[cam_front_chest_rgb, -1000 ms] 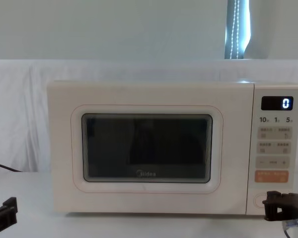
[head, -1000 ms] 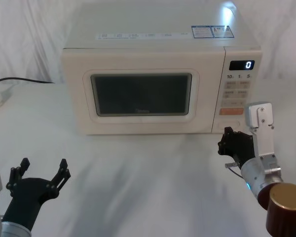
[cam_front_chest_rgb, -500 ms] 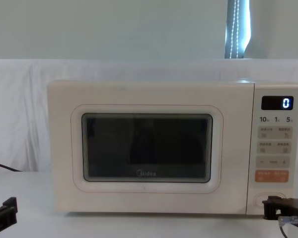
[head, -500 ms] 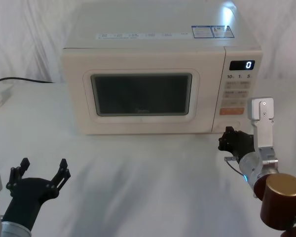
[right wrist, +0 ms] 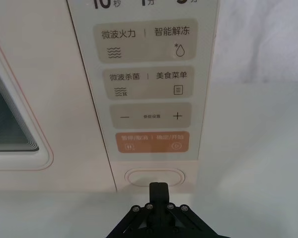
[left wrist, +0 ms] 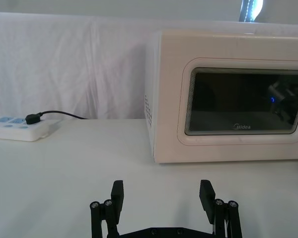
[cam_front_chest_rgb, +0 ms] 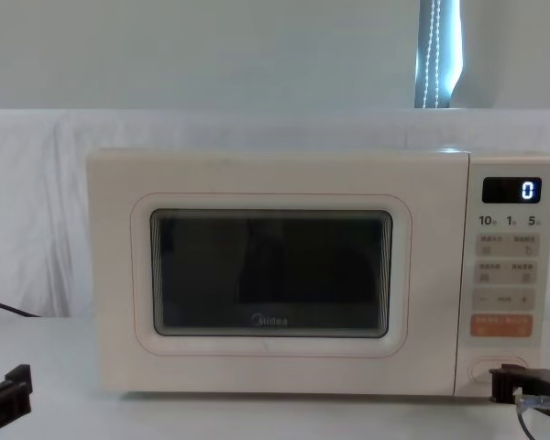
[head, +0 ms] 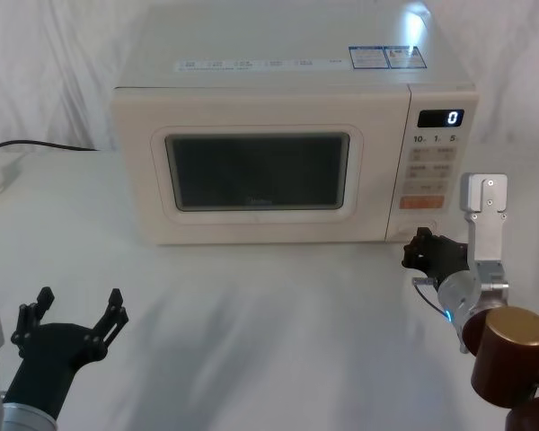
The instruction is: Press the button to open the microwave door with one hand; close the microwave door with the other hand.
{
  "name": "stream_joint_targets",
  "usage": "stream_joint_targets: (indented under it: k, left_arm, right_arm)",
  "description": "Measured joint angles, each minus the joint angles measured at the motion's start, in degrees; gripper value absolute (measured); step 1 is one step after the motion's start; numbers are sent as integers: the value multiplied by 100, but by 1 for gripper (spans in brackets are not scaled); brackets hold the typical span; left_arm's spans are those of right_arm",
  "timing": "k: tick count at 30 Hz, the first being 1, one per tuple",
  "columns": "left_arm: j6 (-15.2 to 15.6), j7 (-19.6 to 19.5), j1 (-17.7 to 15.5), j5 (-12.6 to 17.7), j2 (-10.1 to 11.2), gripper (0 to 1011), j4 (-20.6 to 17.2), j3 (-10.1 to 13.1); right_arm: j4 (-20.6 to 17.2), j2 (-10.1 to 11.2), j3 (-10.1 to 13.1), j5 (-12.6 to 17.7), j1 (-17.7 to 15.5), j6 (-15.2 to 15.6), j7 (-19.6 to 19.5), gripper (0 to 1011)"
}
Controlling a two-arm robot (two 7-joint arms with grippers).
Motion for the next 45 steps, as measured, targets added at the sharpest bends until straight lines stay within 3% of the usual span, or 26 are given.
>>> stream_joint_targets:
  k: [13,45]
  left_arm:
    - [0,0,0,0,0,1001,0,0]
    - [0,0,0,0,0,1001,0,0]
  right_arm:
    - [488,-94,91,12,346,-132,-159,0]
    - [661,-210,172,-45,463,-209,-258,0]
